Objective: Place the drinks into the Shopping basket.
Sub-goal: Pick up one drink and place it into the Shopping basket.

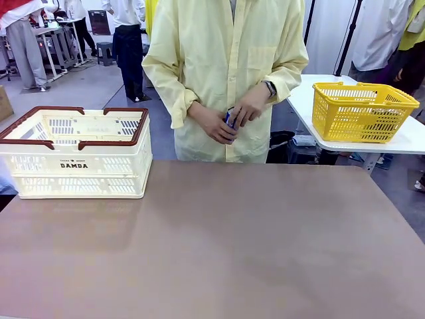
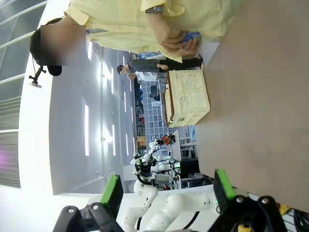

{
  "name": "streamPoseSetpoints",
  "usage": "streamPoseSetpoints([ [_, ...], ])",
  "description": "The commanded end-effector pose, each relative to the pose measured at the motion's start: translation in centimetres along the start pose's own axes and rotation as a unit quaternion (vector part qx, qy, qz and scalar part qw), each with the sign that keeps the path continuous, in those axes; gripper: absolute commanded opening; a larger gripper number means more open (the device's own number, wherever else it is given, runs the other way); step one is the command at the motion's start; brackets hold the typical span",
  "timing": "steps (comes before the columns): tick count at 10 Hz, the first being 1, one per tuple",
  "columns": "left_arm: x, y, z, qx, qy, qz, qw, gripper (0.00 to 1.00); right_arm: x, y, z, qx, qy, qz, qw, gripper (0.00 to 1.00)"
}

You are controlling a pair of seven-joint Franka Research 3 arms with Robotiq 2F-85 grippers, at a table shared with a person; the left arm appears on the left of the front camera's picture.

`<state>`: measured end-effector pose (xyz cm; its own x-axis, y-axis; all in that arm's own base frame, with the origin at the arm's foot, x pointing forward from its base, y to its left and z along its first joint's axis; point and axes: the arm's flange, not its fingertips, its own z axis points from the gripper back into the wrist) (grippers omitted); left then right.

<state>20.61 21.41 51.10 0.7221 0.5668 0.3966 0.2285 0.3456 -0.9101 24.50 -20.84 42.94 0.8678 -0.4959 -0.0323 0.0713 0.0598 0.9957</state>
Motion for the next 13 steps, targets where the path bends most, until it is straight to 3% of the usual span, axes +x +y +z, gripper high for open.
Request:
streamPoseSetpoints([
  [1, 0.20, -0.10, 0.19, -0.009, -0.003, -0.009, 1.000, 1.00, -0.26, 0.13, 0.42, -0.006, 0.008, 0.008, 1.000, 1.00],
  [13, 0.20, -0.10, 0.19, -0.009, -0.003, -0.009, 1.000, 1.00, -0.26, 0.13, 0.42, -0.006, 0.008, 0.008, 1.000, 1.00],
])
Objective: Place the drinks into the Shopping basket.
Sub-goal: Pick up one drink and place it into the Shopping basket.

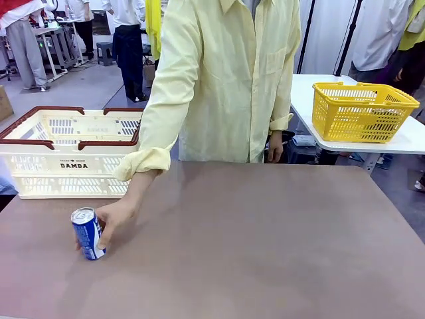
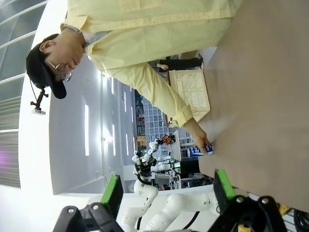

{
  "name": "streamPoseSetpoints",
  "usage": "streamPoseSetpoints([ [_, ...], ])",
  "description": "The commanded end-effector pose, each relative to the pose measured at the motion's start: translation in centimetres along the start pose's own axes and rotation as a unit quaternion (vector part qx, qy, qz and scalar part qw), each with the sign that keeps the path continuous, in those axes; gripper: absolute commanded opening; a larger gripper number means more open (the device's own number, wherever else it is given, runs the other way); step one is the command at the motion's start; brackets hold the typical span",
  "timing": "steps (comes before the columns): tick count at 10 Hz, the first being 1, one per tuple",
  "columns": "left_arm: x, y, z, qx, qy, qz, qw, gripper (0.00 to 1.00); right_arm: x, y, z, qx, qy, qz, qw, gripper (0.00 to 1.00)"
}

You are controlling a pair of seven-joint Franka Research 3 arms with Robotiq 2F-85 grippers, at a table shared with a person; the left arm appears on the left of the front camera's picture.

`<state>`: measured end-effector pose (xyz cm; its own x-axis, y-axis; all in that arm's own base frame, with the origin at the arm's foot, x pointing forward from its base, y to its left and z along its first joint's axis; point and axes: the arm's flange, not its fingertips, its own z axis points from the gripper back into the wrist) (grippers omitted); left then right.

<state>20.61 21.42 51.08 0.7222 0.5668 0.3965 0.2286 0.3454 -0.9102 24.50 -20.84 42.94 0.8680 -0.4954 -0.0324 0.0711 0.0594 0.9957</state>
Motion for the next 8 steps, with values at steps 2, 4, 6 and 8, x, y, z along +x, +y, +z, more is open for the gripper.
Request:
streamPoseSetpoints([
  [2, 0.2, -0.1, 0.2, -0.009, -0.003, -0.009, 1.000, 1.00, -0.2, 0.1, 0.4, -0.007, 0.008, 0.008, 1.000, 1.00],
  [4, 0.2, -0.1, 0.2, -0.009, -0.003, -0.009, 1.000, 1.00, -0.2, 0.1, 0.4, -0.007, 0.008, 0.008, 1.000, 1.00],
  [6, 0.2, -0.1, 0.2, -0.009, -0.003, -0.009, 1.000, 1.00, -0.2, 0.1, 0.4, -0.007, 0.008, 0.008, 1.000, 1.00],
  [8, -1.3, -1.3, 3.0, -0.008, 0.002, 0.017, 1.000, 1.00, -0.2, 0.1, 0.4, -0.007, 0.008, 0.008, 1.000, 1.00],
])
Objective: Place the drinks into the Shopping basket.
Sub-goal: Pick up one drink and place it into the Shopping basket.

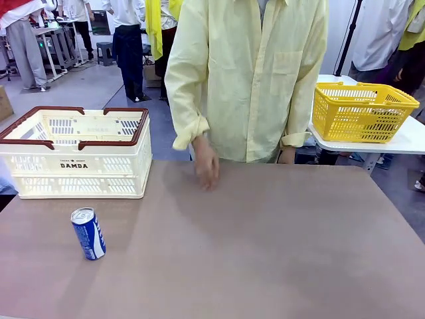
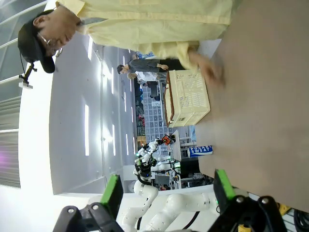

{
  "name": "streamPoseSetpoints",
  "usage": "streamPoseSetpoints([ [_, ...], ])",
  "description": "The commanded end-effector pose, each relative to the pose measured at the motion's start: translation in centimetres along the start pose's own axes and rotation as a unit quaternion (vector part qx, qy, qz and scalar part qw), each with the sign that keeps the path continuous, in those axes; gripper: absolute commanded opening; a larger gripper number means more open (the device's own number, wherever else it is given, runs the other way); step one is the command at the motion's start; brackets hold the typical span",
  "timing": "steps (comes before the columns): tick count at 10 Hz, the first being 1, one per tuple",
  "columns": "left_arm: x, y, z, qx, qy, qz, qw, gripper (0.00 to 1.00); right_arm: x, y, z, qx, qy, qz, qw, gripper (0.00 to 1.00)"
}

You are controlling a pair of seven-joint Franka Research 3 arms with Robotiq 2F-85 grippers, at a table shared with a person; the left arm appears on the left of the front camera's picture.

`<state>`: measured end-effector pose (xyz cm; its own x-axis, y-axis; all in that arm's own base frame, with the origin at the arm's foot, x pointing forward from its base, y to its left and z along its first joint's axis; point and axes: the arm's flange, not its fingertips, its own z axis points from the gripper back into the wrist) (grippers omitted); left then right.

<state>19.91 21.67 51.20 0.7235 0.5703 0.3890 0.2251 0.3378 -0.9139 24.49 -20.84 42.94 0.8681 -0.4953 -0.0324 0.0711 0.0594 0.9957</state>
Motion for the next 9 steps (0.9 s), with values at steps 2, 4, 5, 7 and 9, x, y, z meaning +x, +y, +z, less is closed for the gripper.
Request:
streamPoseSetpoints([
  [2, -2.1, -3.6, 1.0, 0.029, 0.026, 0.011, 0.999, 1.00, -0.2, 0.1, 0.4, -0.007, 0.008, 0.008, 1.000, 1.00],
  [4, -1.4, -5.4, -3.6, 0.074, 0.108, -0.003, 0.991, 1.00, -0.2, 0.1, 0.4, -0.007, 0.008, 0.008, 1.000, 1.00],
  [5, -1.3, -6.1, -6.5, 0.104, 0.168, -0.016, 0.980, 1.00, -0.2, 0.1, 0.4, -0.007, 0.008, 0.008, 1.000, 1.00],
  [7, -1.7, -7.4, -11.4, 0.177, 0.263, -0.044, 0.947, 1.00, -0.2, 0.1, 0.4, -0.007, 0.008, 0.008, 1.000, 1.00],
  [9, -4.7, -7.7, -16.1, 0.314, 0.340, -0.070, 0.884, 1.00, -0.2, 0.1, 0.4, -0.007, 0.008, 0.008, 1.000, 1.00],
])
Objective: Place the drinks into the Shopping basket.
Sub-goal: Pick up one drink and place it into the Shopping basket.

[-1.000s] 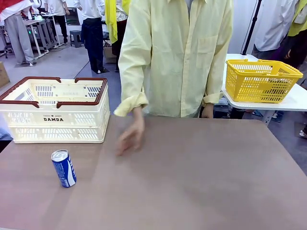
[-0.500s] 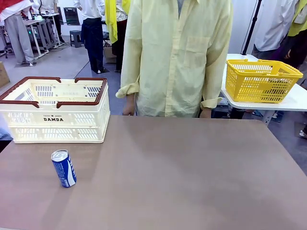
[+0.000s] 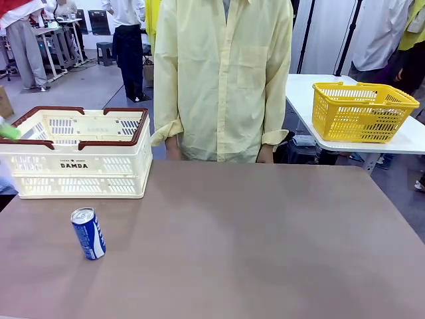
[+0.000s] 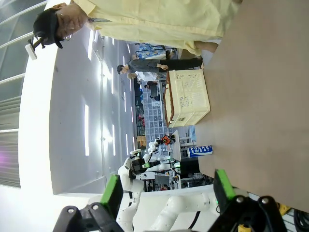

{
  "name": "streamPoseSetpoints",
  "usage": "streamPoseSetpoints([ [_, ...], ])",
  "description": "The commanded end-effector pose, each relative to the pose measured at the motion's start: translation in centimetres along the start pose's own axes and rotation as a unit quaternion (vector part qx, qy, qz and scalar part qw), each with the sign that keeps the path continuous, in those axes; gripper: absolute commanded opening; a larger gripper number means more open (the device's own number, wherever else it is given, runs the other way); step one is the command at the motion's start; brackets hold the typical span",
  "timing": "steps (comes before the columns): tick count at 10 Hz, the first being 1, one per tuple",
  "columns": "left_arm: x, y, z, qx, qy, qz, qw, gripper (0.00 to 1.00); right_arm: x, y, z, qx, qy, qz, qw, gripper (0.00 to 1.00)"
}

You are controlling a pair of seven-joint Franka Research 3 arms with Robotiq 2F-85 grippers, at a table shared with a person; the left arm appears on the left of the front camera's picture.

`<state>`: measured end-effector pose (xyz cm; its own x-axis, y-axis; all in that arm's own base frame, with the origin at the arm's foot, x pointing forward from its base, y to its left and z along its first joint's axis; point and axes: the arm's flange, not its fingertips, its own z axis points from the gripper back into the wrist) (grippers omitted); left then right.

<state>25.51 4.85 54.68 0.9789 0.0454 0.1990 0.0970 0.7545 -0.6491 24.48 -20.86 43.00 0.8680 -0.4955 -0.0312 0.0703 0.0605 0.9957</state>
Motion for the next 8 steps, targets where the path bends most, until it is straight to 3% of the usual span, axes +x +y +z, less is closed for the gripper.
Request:
streamPoseSetpoints([
  [1, -0.3, -1.4, -2.7, 0.134, 0.060, -0.011, 0.989, 1.00, -0.2, 0.1, 0.4, -0.006, 0.008, 0.008, 1.000, 1.00],
  [3, -0.1, -2.6, -6.8, 0.230, 0.026, -0.002, 0.973, 1.00, -0.2, 0.1, 0.4, -0.006, 0.008, 0.008, 1.000, 1.00],
  [4, 0.0, -3.2, -8.0, 0.190, 0.069, -0.035, 0.979, 1.00, -0.2, 0.1, 0.4, -0.006, 0.008, 0.008, 1.000, 1.00],
  [5, 0.3, -2.7, -5.2, 0.187, 0.043, -0.018, 0.981, 1.00, -0.2, 0.1, 0.4, -0.006, 0.008, 0.008, 1.000, 1.00],
  [8, 0.5, -3.4, -6.3, 0.197, 0.051, -0.031, 0.979, 1.00, -0.2, 0.1, 0.4, -0.006, 0.008, 0.008, 1.000, 1.00],
])
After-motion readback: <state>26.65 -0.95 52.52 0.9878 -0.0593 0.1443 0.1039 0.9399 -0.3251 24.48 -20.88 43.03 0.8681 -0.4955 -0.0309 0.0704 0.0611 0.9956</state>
